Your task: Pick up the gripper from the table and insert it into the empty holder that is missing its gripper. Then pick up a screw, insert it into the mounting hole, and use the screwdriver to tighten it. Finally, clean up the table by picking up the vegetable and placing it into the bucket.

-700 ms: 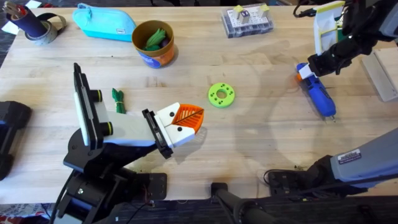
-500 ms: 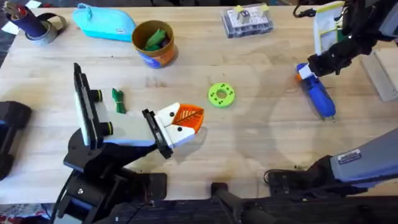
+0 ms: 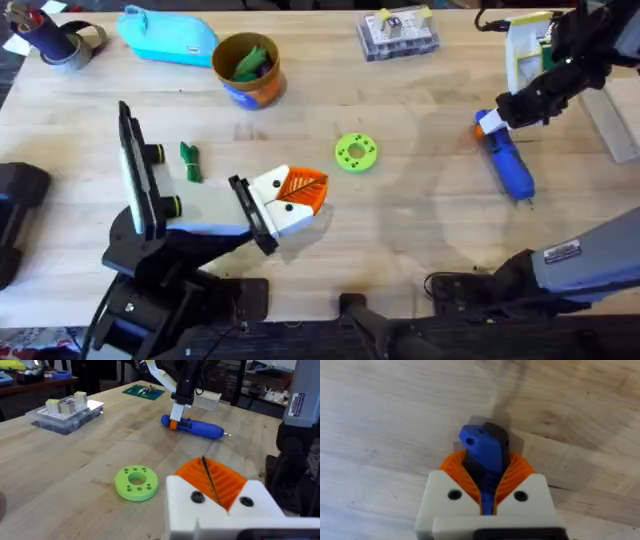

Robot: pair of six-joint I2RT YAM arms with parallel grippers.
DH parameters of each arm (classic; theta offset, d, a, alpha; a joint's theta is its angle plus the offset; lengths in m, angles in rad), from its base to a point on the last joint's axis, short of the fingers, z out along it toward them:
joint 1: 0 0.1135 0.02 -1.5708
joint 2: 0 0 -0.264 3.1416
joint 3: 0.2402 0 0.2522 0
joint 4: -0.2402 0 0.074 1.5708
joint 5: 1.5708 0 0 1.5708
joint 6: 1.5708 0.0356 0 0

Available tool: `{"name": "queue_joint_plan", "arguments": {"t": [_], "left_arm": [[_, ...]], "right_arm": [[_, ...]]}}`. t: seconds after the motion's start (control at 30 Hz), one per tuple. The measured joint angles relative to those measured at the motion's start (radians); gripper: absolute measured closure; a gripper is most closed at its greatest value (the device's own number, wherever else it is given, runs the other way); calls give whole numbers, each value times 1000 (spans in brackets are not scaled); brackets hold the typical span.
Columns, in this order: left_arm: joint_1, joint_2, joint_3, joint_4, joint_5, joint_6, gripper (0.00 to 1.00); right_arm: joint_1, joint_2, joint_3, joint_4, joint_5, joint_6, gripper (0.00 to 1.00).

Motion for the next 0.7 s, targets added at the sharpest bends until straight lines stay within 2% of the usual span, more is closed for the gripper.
{"name": "queue_joint_plan", "arguments": {"t": [0.07, 0.1, 0.23, 0.27, 0.33, 0.53, 0.7], "left_arm": [[0, 0, 0, 0, 0, 0, 986], [0, 0, 0, 0, 0, 0, 986], [0, 0, 0, 0, 0, 0, 986], [0, 0, 0, 0, 0, 0, 986], [0, 0, 0, 0, 0, 0, 986], [0, 0, 0, 0, 0, 0, 986], [0, 0, 0, 0, 0, 0, 986]], "right_arm": [[-1, 0, 0, 10, -4, 24, 882], [-2, 0, 0, 18, -12, 38, 757], [2, -2, 0, 68, -46, 113, 155], [3, -3, 0, 70, -52, 130, 54], [5, -5, 0, 71, -60, 160, 10], [5, -29, 0, 72, -66, 203, 7], [4, -112, -2, 7, -58, 208, 6]]}}
